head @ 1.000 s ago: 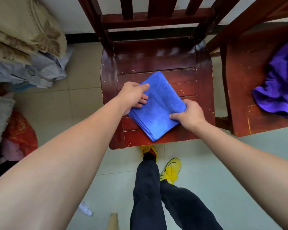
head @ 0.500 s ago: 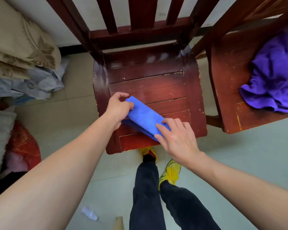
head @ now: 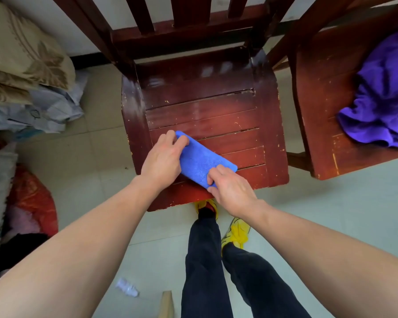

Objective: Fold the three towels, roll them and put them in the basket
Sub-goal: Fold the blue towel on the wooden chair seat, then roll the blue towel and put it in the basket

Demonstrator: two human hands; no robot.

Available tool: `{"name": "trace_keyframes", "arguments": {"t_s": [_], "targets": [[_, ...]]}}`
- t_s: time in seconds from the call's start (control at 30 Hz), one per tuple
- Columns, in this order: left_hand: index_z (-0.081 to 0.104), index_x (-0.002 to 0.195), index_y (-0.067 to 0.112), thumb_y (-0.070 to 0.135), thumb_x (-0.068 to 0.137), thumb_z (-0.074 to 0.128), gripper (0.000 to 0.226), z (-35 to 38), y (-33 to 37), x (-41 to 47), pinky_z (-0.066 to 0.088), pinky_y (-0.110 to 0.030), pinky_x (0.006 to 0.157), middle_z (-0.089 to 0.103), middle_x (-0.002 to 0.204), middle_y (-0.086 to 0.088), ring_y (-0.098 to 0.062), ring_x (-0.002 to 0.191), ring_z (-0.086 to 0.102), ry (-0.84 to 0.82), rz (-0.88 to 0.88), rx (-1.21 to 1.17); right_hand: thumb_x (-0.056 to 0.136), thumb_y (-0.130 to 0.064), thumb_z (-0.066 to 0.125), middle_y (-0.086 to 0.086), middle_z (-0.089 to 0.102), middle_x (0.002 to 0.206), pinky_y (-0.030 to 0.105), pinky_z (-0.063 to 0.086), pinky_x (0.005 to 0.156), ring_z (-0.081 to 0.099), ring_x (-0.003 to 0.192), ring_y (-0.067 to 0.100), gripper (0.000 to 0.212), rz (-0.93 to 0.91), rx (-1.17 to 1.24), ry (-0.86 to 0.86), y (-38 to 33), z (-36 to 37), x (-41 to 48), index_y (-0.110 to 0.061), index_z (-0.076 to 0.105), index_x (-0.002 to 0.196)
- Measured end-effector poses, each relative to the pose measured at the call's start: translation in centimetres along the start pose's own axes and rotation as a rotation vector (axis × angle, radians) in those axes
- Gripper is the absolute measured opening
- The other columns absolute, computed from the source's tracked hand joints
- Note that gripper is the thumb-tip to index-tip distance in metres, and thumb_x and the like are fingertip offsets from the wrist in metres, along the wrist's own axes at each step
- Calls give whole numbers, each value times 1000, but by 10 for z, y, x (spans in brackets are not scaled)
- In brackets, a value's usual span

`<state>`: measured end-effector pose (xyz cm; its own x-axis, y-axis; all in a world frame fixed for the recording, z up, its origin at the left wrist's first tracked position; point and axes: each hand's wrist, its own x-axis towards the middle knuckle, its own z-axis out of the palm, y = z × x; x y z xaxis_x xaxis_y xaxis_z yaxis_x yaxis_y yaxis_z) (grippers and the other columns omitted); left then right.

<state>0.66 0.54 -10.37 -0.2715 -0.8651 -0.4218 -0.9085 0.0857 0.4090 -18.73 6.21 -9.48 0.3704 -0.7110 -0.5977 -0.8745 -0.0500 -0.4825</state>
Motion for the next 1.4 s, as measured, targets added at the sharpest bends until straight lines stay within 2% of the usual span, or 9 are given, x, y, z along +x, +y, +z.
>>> {"name": "trace_keyframes", "arguments": {"t_s": [0.23,0.37,0.47,0.53,0.67,0.8,0.9,1.07,1.4], "targets": [[48,128,18,11,82,56,47,-30,2,3,43,-38,82,41,114,-5,-27,109,42,-209,-58,-29,91,-32,56,-6,54,107,32,37,74,51,105,21,21,155,87,-19,-3,-17,-5,-24,50,109],[28,147,24,26,80,66,77,-39,3,13,29,-40,105,20,155,-10,-29,142,20,-196,125,336,73,-48,74,1,48,128,36,43,81,47,114,24,73,235,-203,197,5,-23,-10,-23,42,133],[19,150,25,20,81,59,80,-34,10,23,27,-40,106,31,151,-7,-27,140,26,-302,236,430,75,-51,72,0,43,138,39,41,91,42,123,24,92,257,-155,127,4,-15,0,-25,23,148],[27,146,25,20,77,60,77,-31,17,25,32,-39,98,45,133,-5,-27,123,41,-348,286,497,74,-51,71,1,50,125,38,40,88,45,115,25,87,285,-155,83,2,-12,5,-26,28,144],[53,117,21,25,73,66,47,-32,22,16,36,-35,86,49,116,-5,-26,109,46,-430,278,488,74,-46,71,3,50,109,37,38,79,46,106,27,49,318,-131,51,5,-16,-6,-22,52,112],[50,90,23,28,67,66,28,-37,40,-9,38,-34,75,53,97,1,-24,96,52,-414,226,251,76,-29,65,-1,53,101,34,35,69,51,97,25,28,280,8,160,22,-28,-51,-23,54,101],[47,78,23,23,61,67,26,-47,75,-33,41,-34,62,57,74,4,-26,75,56,-389,94,-43,74,-22,63,-3,61,90,36,42,62,58,85,29,25,322,177,205,34,-44,-97,-24,52,96],[58,77,21,20,52,65,27,-61,153,-71,39,-25,52,59,68,6,-16,62,50,-382,-18,-308,74,-21,67,-1,67,93,34,45,65,60,87,29,32,468,320,308,50,-63,-195,-25,55,103],[58,95,17,21,61,69,36,-47,381,-192,47,-35,70,64,86,-1,-25,81,58,-432,570,64,78,-41,67,-6,68,95,31,38,64,62,89,25,34,748,391,623,75,-24,-470,-30,56,108]]}}
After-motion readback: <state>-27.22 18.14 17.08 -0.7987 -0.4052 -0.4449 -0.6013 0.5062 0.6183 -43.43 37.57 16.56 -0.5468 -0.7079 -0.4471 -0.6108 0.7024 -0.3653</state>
